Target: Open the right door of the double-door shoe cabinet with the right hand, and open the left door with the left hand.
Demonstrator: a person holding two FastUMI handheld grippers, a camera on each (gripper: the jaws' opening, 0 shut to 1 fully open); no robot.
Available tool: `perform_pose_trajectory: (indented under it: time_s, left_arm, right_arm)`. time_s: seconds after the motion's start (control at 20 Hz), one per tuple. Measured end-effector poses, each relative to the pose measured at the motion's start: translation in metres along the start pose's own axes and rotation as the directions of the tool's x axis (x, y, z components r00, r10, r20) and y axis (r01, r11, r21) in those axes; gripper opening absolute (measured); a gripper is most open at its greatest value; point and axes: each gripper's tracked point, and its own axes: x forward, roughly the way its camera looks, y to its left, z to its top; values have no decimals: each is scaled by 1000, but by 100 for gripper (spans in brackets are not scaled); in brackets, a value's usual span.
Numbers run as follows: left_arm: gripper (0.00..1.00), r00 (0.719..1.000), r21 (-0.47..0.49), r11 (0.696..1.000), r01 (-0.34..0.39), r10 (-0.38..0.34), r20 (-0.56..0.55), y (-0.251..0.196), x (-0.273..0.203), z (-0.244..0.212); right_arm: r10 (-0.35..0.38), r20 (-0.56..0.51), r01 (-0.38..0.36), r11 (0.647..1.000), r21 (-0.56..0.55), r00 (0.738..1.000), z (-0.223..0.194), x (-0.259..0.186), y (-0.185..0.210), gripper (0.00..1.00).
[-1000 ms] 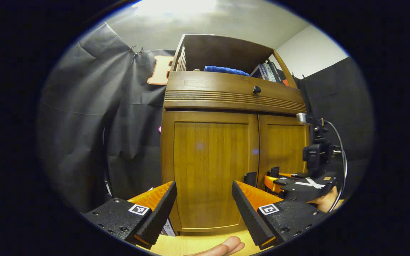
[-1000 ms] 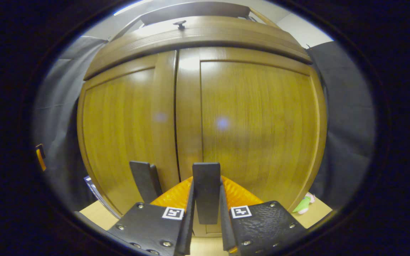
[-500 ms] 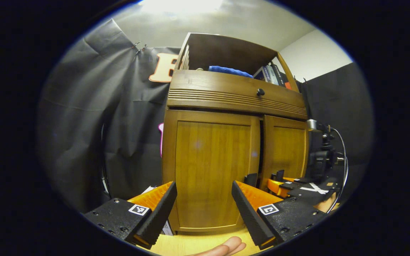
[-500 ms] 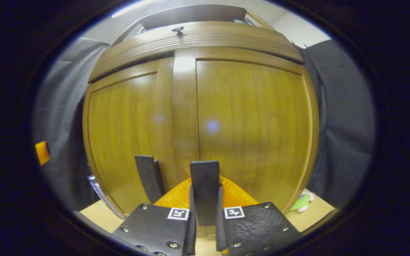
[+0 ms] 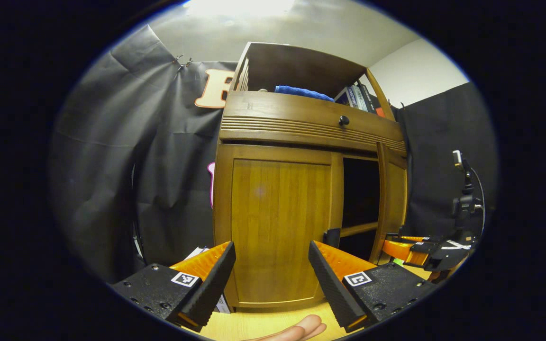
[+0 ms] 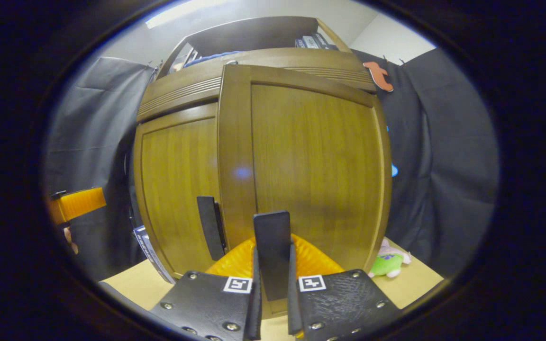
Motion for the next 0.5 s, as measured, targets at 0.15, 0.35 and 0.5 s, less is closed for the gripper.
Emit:
perform_pose_trajectory:
  time_s: [0.15,0.35,0.5]
  left_arm:
    - [93,1000,9,1000,-1,1,7,0,-1,2]
    - [93,1000,10,1000,-10,10,9,2,-3,3]
    - [93,1000,11,1000,-4,4,8,0,-3,2]
  right_arm:
    - [-15,4,15,1000,-5,1000,-1,-13,-9,22]
    - [-39,4,39,999,-37,999,-1,-30,-20,22]
    - [-45,5,45,999,-23,999,3,-36,-27,21]
